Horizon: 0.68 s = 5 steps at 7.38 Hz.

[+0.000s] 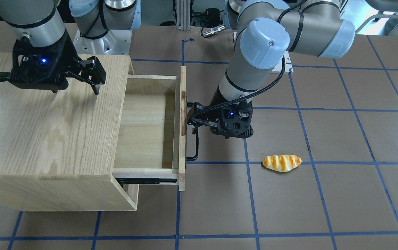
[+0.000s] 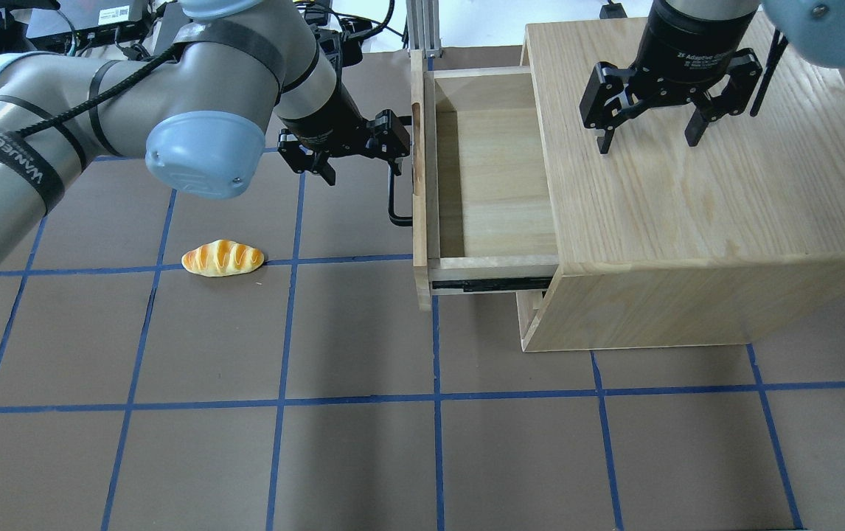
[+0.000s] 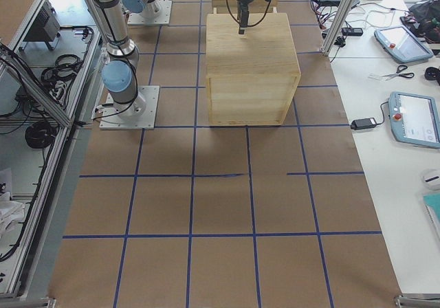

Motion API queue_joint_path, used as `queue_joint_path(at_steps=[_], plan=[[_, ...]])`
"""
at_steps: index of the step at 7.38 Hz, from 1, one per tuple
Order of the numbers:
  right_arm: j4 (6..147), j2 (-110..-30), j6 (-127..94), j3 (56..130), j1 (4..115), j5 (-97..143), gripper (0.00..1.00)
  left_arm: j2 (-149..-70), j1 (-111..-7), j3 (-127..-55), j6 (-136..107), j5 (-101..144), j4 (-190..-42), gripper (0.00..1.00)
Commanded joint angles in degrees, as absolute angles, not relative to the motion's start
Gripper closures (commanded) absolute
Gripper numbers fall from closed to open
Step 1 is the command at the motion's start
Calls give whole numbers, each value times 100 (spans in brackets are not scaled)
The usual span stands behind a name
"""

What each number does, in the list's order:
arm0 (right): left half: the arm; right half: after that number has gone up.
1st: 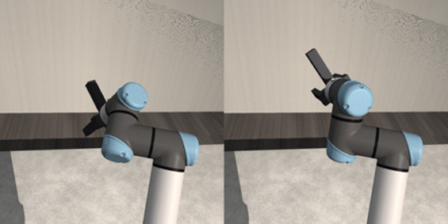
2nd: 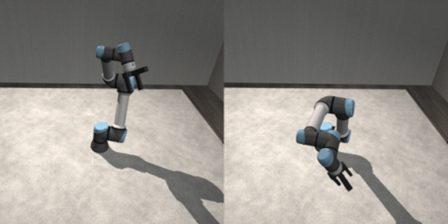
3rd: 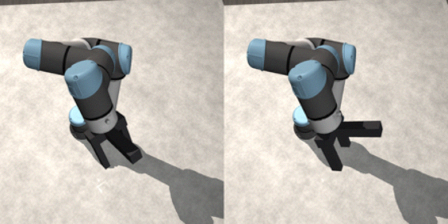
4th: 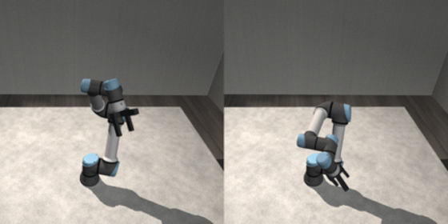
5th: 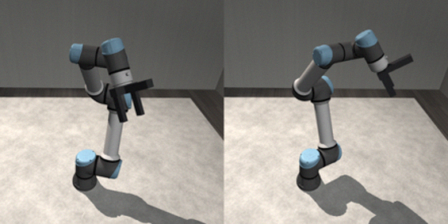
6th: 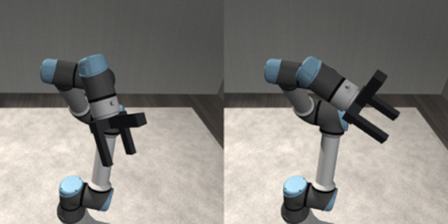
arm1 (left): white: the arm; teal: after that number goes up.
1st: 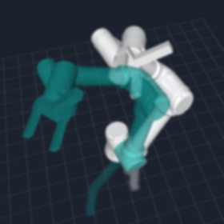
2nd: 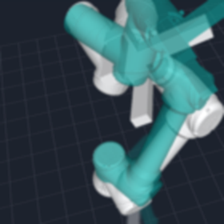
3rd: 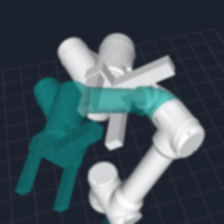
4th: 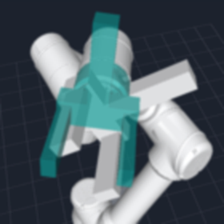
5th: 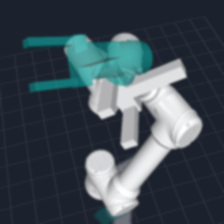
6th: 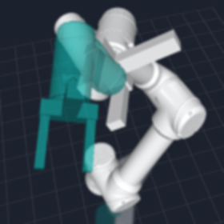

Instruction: Open upper drawer

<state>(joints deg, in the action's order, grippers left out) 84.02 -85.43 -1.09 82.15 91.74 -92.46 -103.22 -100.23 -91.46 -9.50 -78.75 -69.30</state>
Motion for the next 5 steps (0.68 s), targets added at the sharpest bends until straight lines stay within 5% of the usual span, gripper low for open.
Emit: queue_joint_path(at_steps=[1, 5], plan=[[8402, -8543, -114, 8209, 9176, -9246, 0, -10248, -9879, -9149, -792, -7875, -7049, 0], [8402, -8543, -114, 8209, 9176, -9246, 0, -10187, -9642, -9149, -475, -7884, -7286, 0]])
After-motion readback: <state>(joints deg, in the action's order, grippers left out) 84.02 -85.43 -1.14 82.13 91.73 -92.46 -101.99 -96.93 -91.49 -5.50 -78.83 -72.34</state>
